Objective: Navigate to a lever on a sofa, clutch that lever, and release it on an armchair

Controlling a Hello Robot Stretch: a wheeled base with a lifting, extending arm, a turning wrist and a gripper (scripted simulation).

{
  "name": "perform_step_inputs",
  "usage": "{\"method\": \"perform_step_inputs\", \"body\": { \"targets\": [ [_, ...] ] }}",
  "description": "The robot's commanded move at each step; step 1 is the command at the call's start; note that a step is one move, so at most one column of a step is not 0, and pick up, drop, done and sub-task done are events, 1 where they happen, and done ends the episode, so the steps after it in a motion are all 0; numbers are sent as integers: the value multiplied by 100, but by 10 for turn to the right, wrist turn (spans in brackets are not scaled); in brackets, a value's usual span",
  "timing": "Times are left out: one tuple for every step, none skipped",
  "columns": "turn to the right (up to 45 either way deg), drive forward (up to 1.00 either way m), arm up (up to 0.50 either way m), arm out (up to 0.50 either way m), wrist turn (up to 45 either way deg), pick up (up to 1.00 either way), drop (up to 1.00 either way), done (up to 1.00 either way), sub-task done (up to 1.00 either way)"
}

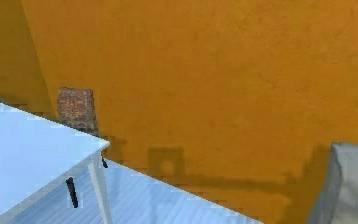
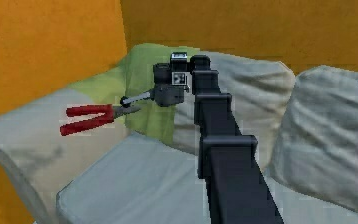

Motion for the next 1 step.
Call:
{"method": "perform_step_inputs", "body": {
  "targets": [
    [0, 0, 0, 0, -450, 0, 0, 0, 0]
  ]
}}
